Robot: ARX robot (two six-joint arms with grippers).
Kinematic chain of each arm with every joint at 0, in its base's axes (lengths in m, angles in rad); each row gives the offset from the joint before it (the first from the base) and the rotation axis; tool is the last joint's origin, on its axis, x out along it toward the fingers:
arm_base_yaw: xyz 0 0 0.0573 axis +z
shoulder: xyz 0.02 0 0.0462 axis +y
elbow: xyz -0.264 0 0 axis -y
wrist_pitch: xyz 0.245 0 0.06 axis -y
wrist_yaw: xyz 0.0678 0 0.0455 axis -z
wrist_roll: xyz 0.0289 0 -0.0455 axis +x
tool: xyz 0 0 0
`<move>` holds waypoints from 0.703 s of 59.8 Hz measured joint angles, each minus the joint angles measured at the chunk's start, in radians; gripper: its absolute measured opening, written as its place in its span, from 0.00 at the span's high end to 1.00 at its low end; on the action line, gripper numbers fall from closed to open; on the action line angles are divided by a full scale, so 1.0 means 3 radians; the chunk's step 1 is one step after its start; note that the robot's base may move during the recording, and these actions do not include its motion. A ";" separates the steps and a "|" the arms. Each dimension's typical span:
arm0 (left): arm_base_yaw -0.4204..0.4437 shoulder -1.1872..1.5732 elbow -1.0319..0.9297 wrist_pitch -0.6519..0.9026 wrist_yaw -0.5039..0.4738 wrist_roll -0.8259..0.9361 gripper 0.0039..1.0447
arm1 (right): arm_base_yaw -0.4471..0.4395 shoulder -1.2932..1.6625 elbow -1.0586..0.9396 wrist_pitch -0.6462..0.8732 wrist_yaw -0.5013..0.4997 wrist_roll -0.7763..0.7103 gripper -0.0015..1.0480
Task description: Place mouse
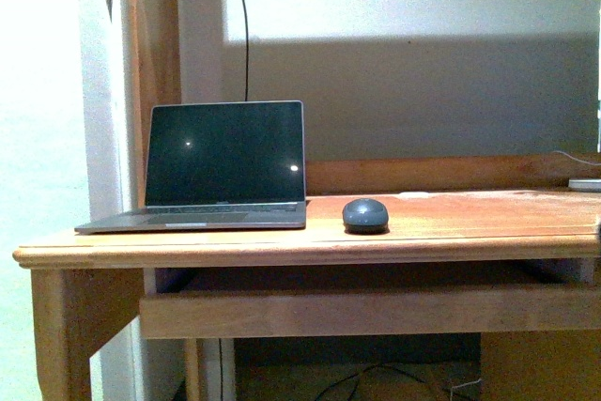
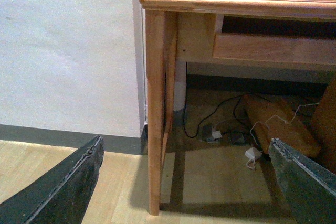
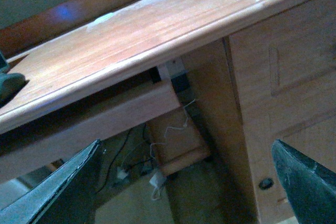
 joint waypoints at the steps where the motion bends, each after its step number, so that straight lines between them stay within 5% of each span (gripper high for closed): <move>1: 0.0000 0.0000 0.0000 0.0000 -0.0001 0.0000 0.07 | 0.0031 -0.0116 -0.0062 -0.0053 -0.0011 -0.0013 0.07; 17: 0.0000 0.0000 0.0000 0.0000 -0.0001 0.0000 0.07 | 0.0627 -0.1442 -0.0287 -0.1003 0.0235 -0.0181 0.09; 25: 0.0000 0.0000 0.0000 0.0000 -0.0001 0.0000 0.07 | 0.0491 -0.1657 -0.0430 -0.1147 0.0202 -0.0926 0.36; 39: 0.0000 0.0000 0.0000 0.0000 -0.0001 0.0000 0.07 | 0.0226 -0.2188 -0.0603 -0.1469 -0.0052 -0.1120 0.74; 42: 0.0001 0.0000 0.0000 0.0000 -0.0001 0.0000 0.07 | 0.0042 -0.2234 -0.0638 -0.1480 -0.0331 -0.1141 0.82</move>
